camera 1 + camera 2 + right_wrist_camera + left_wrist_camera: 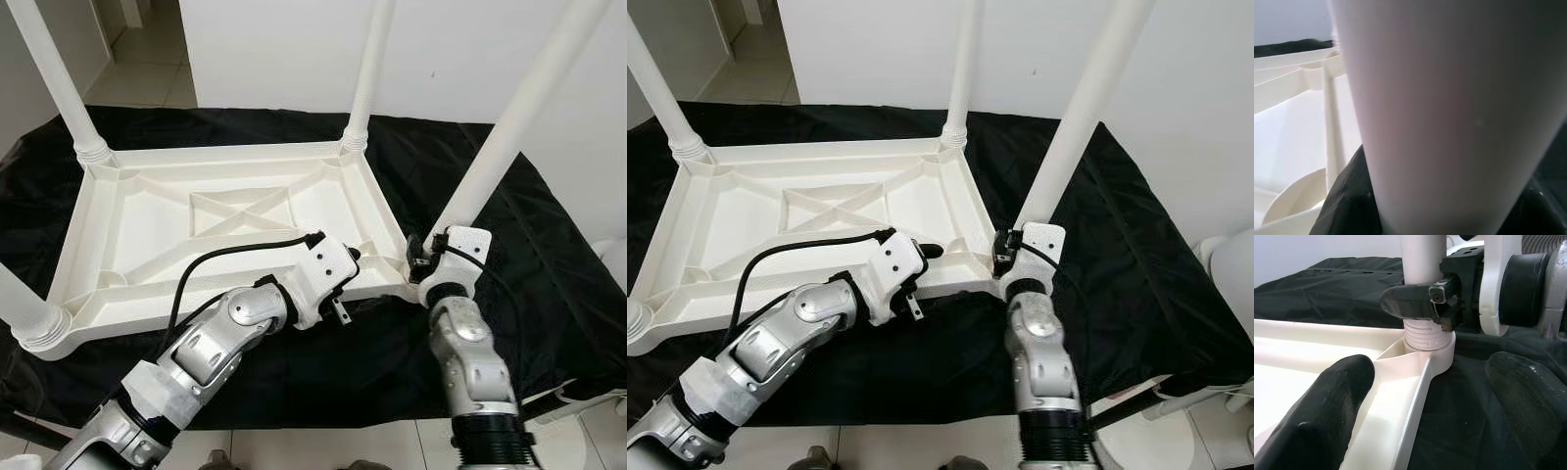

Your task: Building children table

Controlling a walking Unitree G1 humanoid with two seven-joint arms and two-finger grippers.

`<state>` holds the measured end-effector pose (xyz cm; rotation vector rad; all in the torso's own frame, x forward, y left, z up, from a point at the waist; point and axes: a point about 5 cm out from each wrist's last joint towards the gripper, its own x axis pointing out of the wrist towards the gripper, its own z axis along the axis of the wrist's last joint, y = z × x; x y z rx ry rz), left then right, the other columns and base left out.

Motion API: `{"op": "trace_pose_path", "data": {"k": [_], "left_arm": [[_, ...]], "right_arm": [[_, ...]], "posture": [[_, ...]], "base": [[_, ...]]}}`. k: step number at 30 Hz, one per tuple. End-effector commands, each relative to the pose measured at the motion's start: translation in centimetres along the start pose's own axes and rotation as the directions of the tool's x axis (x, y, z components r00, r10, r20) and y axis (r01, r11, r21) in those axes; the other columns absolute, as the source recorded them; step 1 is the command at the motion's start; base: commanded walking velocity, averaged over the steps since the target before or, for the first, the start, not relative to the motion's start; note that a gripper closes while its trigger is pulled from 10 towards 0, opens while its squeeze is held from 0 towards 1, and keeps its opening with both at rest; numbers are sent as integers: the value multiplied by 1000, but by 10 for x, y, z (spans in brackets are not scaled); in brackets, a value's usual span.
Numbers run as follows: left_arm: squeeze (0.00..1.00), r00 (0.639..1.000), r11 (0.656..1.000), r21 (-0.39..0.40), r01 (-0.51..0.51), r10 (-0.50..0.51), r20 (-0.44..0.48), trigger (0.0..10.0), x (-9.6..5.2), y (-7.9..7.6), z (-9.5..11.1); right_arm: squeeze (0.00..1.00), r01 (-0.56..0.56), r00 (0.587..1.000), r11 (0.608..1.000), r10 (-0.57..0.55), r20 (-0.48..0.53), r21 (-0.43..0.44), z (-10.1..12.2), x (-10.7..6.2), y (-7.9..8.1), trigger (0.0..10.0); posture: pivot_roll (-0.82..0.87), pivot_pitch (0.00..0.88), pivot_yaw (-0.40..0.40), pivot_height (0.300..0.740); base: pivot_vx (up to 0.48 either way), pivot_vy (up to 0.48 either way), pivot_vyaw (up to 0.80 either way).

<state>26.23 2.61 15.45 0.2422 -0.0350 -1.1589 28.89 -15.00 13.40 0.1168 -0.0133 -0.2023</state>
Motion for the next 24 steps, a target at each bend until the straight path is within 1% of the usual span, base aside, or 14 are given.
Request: {"op": "trace_pose_path", "data": {"k": [1, 2, 4, 5, 10, 11, 13, 14, 17, 18, 19, 21, 22, 24], "left_arm": [[0, 987, 987, -7, 160, -160, 2, 10000, -1, -10, 0], [0, 987, 987, -7, 160, -160, 2, 10000, -1, -10, 0], [0, 988, 988, -9, 157, -157, 1, 10000, -2, -10, 0], [0, 988, 988, -9, 156, -156, 0, 10000, -2, -10, 0], [0, 988, 988, -12, 154, -154, 0, 10000, -3, -10, 0], [0, 988, 988, -13, 152, -152, 2, 10000, -2, -11, 0], [0, 989, 988, -14, 151, -151, 3, 10000, -2, -11, 0], [0, 989, 989, -15, 149, -149, 6, 10000, -1, -11, 1], [0, 989, 989, -16, 147, -147, 10, 10000, -1, -11, 1], [0, 989, 989, -16, 147, -147, 10, 10000, -1, -11, 1], [0, 989, 989, -15, 149, -149, 10, 10000, -1, -11, 1], [0, 989, 989, -15, 149, -149, 10, 10000, -1, -11, 1], [0, 988, 987, -13, 157, -157, 8, 10000, -1, -12, 1], [0, 987, 987, -12, 162, -162, 6, 10000, -1, -12, 1]], "right_arm": [[0, 16, 999, 998, -14, -34, 64, -4, -5, 13, 10000], [0, 16, 999, 998, -14, -34, 64, -4, -5, 13, 10000], [0, 3, 1000, 996, -1, -30, 86, -3, -8, 21, 10000], [0, 0, 1000, 996, 3, -30, 89, -2, -8, 22, 10000], [0, -12, 1000, 996, 14, -25, 89, -1, -9, 24, 10000], [851, -13, 1000, 995, 14, -15, 95, 1, -10, 22, 10000], [851, -13, 1000, 995, 14, -7, 99, 2, -10, 20, 10000], [1000, -26, 1000, 995, 25, 17, 100, 5, -12, 17, 10000], [1000, -75, 996, 993, 69, 65, 96, 11, -15, 9, 10000], [1000, -75, 996, 993, 69, 65, 96, 11, -15, 9, 10000], [1000, -102, 993, 990, 96, 66, 98, 11, -16, 4, 10000], [1000, -102, 993, 990, 96, 66, 98, 11, -16, 4, 10000], [1000, -159, 986, 983, 152, 69, 94, 13, -17, -9, 10000], [1000, -193, 980, 980, 191, 62, 43, 12, -16, -21, 10000]], "posture": [[20, 23, -51, 740], [20, 23, -51, 740], [22, 24, -51, 740], [22, 24, -51, 740], [21, 24, -52, 740], [23, 25, -56, 740], [23, 25, -56, 740], [21, 21, -57, 740], [17, 17, -56, 740], [17, 17, -56, 740], [16, 16, -56, 740], [16, 16, -56, 740], [15, 13, -54, 740], [15, 9, -52, 740]], "base": [[0, 0, 0], [0, 0, 0], [0, 0, 0], [0, 0, 0], [0, 0, 0], [0, 0, 0], [0, 0, 0], [0, 0, 0], [0, 0, 0], [0, 0, 0], [0, 0, 0], [0, 0, 0], [0, 0, 0], [0, 0, 0]]}}
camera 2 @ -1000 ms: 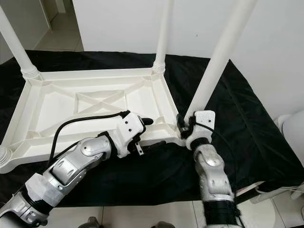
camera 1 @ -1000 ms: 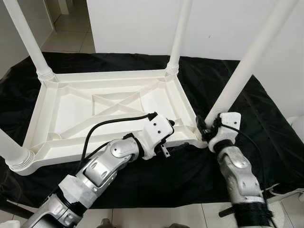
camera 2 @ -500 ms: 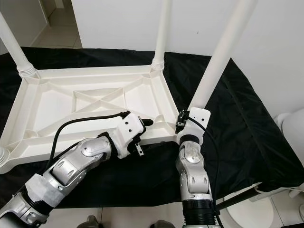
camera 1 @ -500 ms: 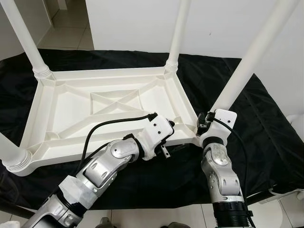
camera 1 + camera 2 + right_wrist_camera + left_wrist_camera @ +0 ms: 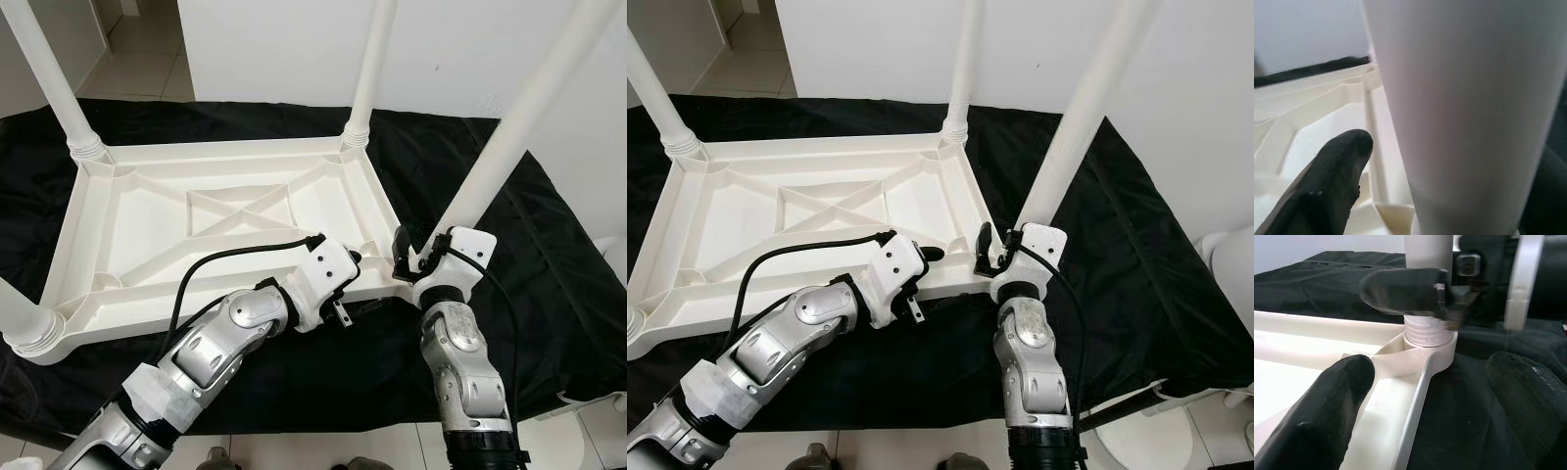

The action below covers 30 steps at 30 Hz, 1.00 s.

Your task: Building children table

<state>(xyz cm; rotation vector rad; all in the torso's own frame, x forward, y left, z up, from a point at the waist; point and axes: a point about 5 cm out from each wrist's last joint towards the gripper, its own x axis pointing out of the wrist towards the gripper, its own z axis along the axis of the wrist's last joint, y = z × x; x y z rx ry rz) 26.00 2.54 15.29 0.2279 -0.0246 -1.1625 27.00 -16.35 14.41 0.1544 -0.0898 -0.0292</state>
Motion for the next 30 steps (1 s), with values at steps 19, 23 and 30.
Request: {"op": "trace_pose_path", "data": {"k": [19, 23, 30], "left_arm": [[0, 986, 986, 26, 164, -164, 7, 10000, 3, -4, 5], [0, 987, 987, 26, 159, -159, 9, 10000, 3, -4, 6], [0, 988, 988, 28, 154, -154, 10, 10000, 3, -3, 6]], "right_arm": [[0, -459, 888, 862, 434, -153, -218, -15, 18, -20, 10000], [0, -485, 874, 836, 456, -165, -258, -14, 29, -25, 10000], [0, -532, 842, 822, 488, -230, -205, -24, 32, -34, 0]], "posture": [[26, 0, -31, 740], [27, 0, -30, 740], [39, 0, -39, 740]], "base": [[0, 0, 0], [0, 0, 0], [0, 0, 0]]}}
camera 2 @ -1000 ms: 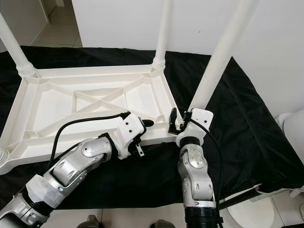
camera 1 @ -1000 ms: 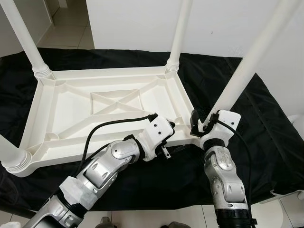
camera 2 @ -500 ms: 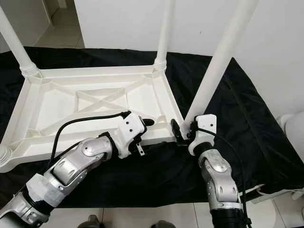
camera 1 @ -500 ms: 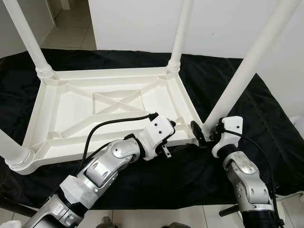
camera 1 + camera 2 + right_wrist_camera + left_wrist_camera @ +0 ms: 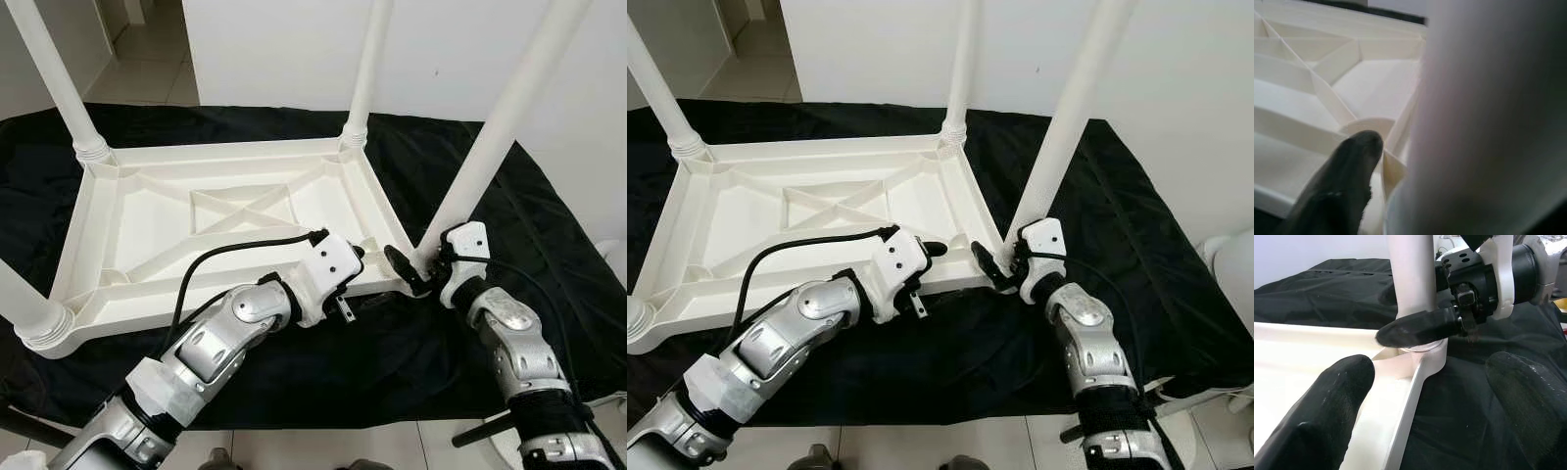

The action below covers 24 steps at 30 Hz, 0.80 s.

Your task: Building children table

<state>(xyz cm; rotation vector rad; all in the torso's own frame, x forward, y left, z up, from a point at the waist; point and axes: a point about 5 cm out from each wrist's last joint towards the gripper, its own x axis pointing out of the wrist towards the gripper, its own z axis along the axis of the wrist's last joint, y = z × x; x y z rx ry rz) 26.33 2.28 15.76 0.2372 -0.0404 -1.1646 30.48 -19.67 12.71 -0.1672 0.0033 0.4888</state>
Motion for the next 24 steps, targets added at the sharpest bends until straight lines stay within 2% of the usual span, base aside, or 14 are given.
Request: {"op": "trace_pose_path", "data": {"k": [1, 9, 10, 14, 17, 24], "left_arm": [[0, 988, 988, 11, 153, -153, 4, 10000, 0, -6, 2], [0, 991, 991, 4, 137, -137, 10, 10000, 0, -5, 3], [0, 991, 991, 1, 137, -137, 10, 10000, 0, -6, 3], [0, 991, 991, -1, 137, -137, 11, 10000, 0, -7, 3], [0, 991, 991, -3, 133, -132, 14, 10000, 1, -5, 3], [0, 992, 992, -6, 127, -127, 15, 10000, 2, -5, 3]], "right_arm": [[0, -27, 999, 999, 28, -30, 37, -8, 0, 4, 0], [0, 9, 999, 992, -3, -47, 129, -23, -4, 10, 0], [0, 45, 998, 987, -38, -51, 153, -24, -4, 13, 10000], [0, 114, 993, 975, -104, -61, 189, -25, -2, 16, 10000], [0, 213, 977, 952, -205, -59, 221, -21, 2, 21, 10000], [0, 330, 943, 906, -329, -49, 265, -13, 3, 30, 10000]], "posture": [[39, 0, -39, 740], [36, 0, -46, 740], [33, 0, -48, 740], [32, 2, -50, 740], [20, 9, -54, 740], [13, 17, -59, 740]], "base": [[0, 0, 0], [0, 0, 0], [0, 0, 0], [0, 0, 0], [0, 0, 0], [0, 0, 0]]}}
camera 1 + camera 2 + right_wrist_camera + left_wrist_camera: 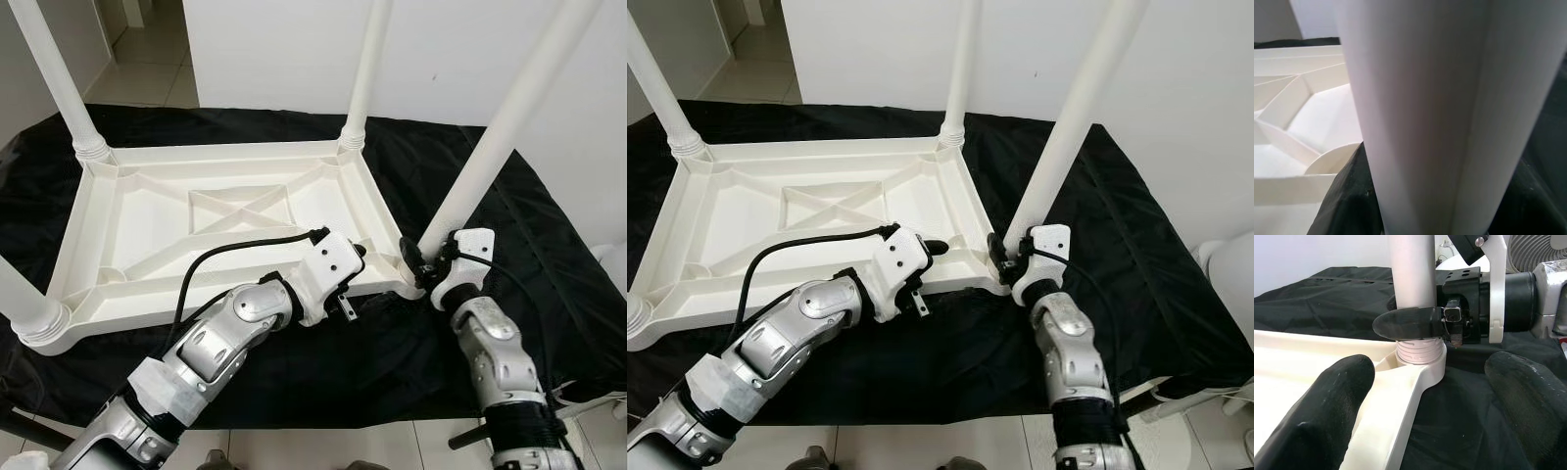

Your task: Building children table

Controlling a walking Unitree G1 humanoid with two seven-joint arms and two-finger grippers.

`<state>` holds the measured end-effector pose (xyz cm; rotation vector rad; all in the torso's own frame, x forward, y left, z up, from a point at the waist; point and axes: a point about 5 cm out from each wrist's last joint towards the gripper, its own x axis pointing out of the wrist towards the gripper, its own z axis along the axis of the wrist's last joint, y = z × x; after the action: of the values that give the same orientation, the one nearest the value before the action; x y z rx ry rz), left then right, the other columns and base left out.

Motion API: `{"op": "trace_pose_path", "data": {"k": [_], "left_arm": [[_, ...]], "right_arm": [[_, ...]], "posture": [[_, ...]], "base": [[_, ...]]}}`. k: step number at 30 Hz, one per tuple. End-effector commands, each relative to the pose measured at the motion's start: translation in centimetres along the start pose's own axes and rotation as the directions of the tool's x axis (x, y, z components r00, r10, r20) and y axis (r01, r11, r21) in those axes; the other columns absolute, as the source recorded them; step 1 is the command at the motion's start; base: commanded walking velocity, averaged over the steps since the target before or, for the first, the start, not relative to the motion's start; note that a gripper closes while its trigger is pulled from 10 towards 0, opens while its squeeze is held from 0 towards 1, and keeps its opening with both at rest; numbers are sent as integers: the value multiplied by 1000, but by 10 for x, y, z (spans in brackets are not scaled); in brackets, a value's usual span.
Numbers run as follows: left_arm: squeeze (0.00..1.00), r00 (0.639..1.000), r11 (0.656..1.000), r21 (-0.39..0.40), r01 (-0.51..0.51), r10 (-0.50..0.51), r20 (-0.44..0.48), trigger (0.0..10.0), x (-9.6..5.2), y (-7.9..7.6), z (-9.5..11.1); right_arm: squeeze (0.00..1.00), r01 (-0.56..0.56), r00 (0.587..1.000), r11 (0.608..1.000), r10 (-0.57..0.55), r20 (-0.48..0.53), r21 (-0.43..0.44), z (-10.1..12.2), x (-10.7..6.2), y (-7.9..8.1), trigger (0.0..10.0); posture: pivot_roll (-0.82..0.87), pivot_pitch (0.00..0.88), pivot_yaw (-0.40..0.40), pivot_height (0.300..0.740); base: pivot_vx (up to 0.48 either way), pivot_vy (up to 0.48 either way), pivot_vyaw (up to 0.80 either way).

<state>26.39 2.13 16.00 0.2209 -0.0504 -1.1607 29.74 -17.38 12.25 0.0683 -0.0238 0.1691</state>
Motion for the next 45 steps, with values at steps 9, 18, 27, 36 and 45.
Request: {"op": "trace_pose_path", "data": {"k": [9, 18, 27, 36, 45], "left_arm": [[0, 993, 993, 0, 118, -118, -4, 10000, -1, -1, -1], [0, 995, 995, 6, 100, -100, -10, 10000, -3, 4, -1], [0, 995, 996, 6, 94, -93, -25, 10000, -6, 6, -5], [0, 994, 994, -11, 109, -110, -25, 10000, -7, -2, -8], [0, 993, 993, -10, 116, -116, -31, 10000, -4, -7, -10]], "right_arm": [[0, 277, 961, 958, -275, -28, 70, -5, -6, 21, 10000], [0, 309, 951, 946, -308, -27, 102, -3, -6, 46, 10000], [1000, 313, 950, 947, -312, -28, 73, -3, -13, 43, 10000], [0, 182, 982, 983, -181, 43, -3, -2, -25, 29, 10000], [0, 10, 999, 995, -6, 36, -100, 0, -25, 17, 10000]], "posture": [[14, 21, -61, 740], [12, 16, -53, 740], [15, 9, -60, 740], [11, 0, -54, 740], [2, 0, -43, 740]], "base": [[0, 0, 0], [0, 0, 0], [0, 0, 0], [0, 0, 0], [0, 0, 0]]}}
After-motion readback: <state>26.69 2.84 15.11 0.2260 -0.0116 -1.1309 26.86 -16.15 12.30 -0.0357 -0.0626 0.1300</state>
